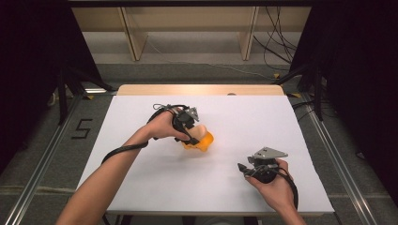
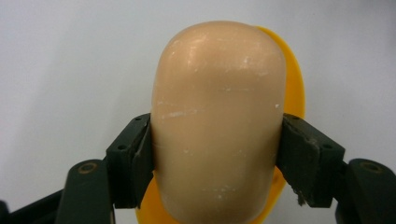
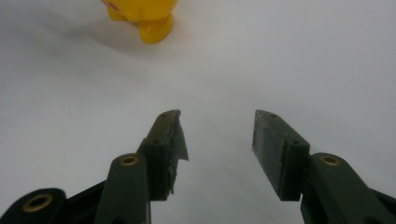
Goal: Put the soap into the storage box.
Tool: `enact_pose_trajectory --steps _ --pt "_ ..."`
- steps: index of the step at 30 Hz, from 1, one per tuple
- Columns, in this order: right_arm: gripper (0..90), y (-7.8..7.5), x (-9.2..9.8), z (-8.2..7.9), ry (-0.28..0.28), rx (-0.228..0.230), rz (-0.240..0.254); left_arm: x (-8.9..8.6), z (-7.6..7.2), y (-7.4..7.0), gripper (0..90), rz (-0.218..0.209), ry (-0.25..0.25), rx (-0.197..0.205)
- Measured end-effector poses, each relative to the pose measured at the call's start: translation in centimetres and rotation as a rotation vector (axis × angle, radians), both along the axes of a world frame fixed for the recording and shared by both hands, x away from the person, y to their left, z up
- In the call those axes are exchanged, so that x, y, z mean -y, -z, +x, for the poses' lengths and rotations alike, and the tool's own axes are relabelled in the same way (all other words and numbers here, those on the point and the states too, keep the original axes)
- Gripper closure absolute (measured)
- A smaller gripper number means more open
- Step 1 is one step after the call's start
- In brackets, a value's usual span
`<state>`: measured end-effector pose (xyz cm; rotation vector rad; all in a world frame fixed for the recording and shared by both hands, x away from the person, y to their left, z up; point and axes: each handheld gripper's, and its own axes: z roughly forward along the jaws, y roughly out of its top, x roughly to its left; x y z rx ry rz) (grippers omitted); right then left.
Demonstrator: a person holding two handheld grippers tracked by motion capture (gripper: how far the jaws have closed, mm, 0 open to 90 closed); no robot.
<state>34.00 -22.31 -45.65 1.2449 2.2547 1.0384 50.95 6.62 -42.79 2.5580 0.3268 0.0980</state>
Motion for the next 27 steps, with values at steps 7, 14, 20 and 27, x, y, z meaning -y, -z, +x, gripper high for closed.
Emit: enact_pose_trajectory --steps 7,14,20,27 --pt "52.0 0.0 0.0 0.0 -0.002 -0.002 0.000 0.2 0.0 -0.3 29.8 -0.012 0.008 0.003" --pt "52.0 0.0 0.0 -0.1 0.003 -0.006 -0.003 0.2 -0.6 -1.4 27.0 -0.032 0.016 0.012" --pt "52.0 0.0 0.0 0.0 0.004 -0.001 -0.001 -0.2 -1.1 -2.2 26.0 -0.040 0.008 0.031" --pt "52.0 0.0 0.0 -0.1 0.002 -0.005 -0.005 -0.9 -2.4 -2.9 25.5 -0.074 -0.090 0.048"
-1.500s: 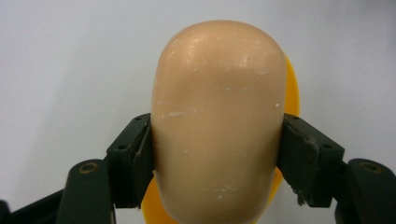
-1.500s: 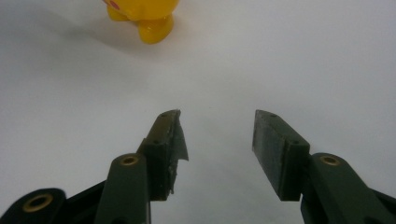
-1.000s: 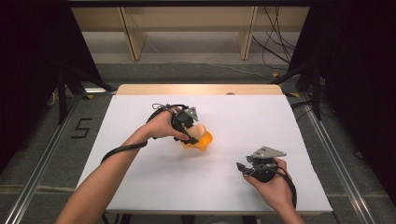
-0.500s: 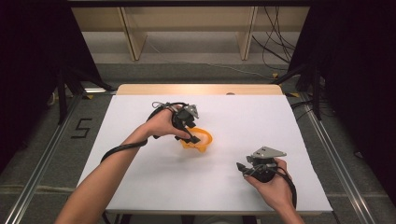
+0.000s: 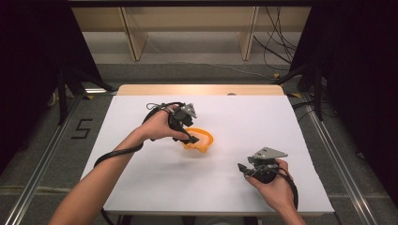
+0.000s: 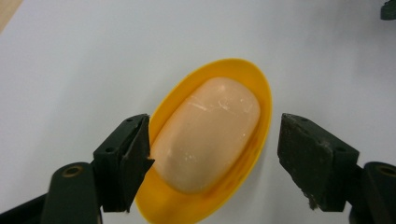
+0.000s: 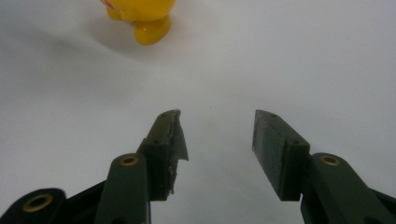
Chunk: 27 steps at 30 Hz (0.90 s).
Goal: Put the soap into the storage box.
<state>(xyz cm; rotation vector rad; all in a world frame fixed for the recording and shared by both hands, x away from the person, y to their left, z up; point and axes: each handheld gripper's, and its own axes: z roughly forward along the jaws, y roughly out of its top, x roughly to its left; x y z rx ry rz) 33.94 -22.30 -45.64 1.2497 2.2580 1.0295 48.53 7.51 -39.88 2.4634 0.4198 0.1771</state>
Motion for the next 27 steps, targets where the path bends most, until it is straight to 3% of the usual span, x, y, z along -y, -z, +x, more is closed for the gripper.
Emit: enact_pose_trajectory --steps 6,9,13,14,15,16,17,18,20,21,27 --pt "52.0 0.0 -0.1 -0.1 0.009 -0.006 0.014 -1.7 -1.3 0.1 24.9 -0.015 -0.017 -0.027" --pt "52.0 0.0 0.1 0.1 -0.011 0.006 -0.007 -2.7 -1.9 0.2 25.0 -0.015 -0.026 -0.020" --pt "52.0 0.0 0.0 0.0 -0.009 -0.004 0.000 -4.1 -2.9 0.4 25.3 -0.018 -0.045 -0.001" --pt "52.0 0.0 0.0 0.0 -0.008 0.000 -0.009 -4.4 -3.2 0.6 25.5 -0.041 -0.066 -0.004" --pt "52.0 0.1 0.1 0.1 -0.018 0.012 -0.018 -4.8 -3.3 0.7 25.9 -0.016 -0.052 0.002" --pt "52.0 0.1 0.1 0.1 -0.018 0.012 -0.018 -5.2 -3.6 0.8 25.9 -0.017 -0.060 0.006" --pt "52.0 0.1 0.1 0.1 -0.018 0.011 -0.017 -5.4 -4.0 1.2 26.3 -0.054 -0.098 -0.002" --pt "52.0 0.1 0.1 0.1 -0.017 0.011 -0.017 -5.9 -4.0 1.2 26.5 -0.026 -0.076 0.011" --pt "52.0 0.0 -0.1 0.0 -0.005 -0.003 -0.004 -6.7 -4.7 1.7 26.8 -0.036 -0.104 0.003" --pt "52.0 0.0 -0.1 0.0 -0.005 -0.003 -0.004 -6.9 -4.7 1.7 26.8 -0.018 -0.090 0.015" --pt "52.0 0.1 -0.1 0.1 -0.007 -0.002 -0.010 -9.0 -6.3 3.2 27.6 -0.039 -0.145 0.006"
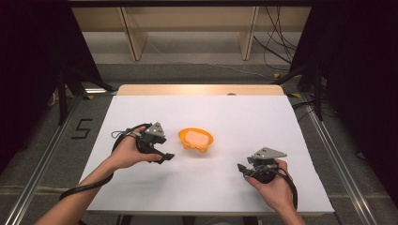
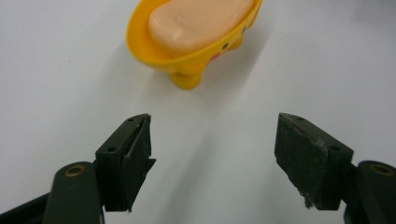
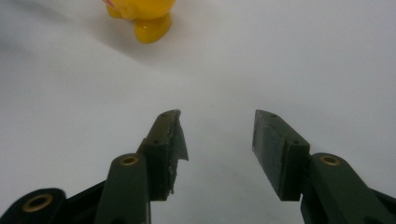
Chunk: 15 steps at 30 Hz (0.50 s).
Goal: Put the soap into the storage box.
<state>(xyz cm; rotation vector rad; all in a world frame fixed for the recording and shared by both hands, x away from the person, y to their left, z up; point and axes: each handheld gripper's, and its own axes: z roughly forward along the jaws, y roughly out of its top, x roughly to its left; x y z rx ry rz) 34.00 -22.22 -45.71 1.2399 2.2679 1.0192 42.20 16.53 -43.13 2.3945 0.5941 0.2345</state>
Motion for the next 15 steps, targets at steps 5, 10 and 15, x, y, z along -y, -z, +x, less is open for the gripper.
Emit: enact_pose_trajectory --steps 5,10,15 --pt "52.0 0.0 -0.2 -0.1 0.010 -0.017 0.006 -1.4 -1.1 1.2 28.2 -0.005 -0.029 -0.006" --pt "52.0 0.1 0.0 0.1 -0.008 0.011 -0.010 -2.7 -2.3 1.9 28.4 -0.025 -0.056 -0.021" --pt "52.0 0.1 -0.1 0.0 0.004 -0.001 0.006 -4.5 -3.5 2.7 29.0 -0.055 -0.116 -0.025"
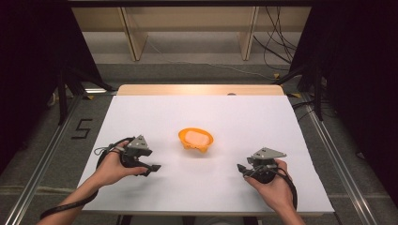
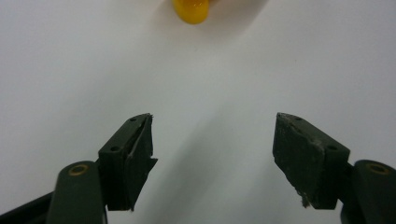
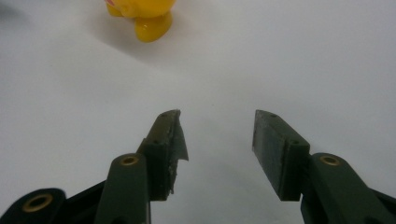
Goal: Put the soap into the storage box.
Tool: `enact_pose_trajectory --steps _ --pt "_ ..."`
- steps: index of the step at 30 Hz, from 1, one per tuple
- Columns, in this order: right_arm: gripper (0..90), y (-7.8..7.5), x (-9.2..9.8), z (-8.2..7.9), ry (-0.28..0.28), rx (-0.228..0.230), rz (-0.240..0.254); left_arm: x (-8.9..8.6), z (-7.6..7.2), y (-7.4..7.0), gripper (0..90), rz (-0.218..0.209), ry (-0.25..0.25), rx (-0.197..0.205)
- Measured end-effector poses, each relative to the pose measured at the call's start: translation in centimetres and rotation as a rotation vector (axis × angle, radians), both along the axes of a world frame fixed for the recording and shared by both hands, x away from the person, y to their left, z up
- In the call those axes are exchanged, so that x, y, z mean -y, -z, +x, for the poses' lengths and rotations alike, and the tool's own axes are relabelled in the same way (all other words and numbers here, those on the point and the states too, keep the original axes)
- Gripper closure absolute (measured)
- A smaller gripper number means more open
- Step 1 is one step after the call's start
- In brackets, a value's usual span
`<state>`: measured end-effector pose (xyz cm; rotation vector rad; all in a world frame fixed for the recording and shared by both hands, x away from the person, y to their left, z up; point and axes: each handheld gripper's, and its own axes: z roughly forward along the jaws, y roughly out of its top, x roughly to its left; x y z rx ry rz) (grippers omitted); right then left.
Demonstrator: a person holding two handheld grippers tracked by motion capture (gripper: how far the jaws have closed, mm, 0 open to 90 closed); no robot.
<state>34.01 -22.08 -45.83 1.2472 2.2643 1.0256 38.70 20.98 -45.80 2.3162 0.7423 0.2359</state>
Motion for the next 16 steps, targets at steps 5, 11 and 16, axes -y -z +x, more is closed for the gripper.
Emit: enact_pose_trajectory --steps 5,11,16 --pt "52.0 0.1 0.0 0.0 -0.004 0.003 -0.005 -1.7 -1.4 1.0 30.0 -0.027 -0.072 -0.014" --pt "52.0 0.0 -0.1 0.0 -0.009 -0.005 -0.003 -4.0 -4.0 1.3 30.8 -0.068 -0.147 -0.020" --pt "51.9 0.1 0.0 0.1 -0.035 0.017 -0.005 -5.8 -6.5 1.3 31.4 -0.053 -0.216 -0.031"
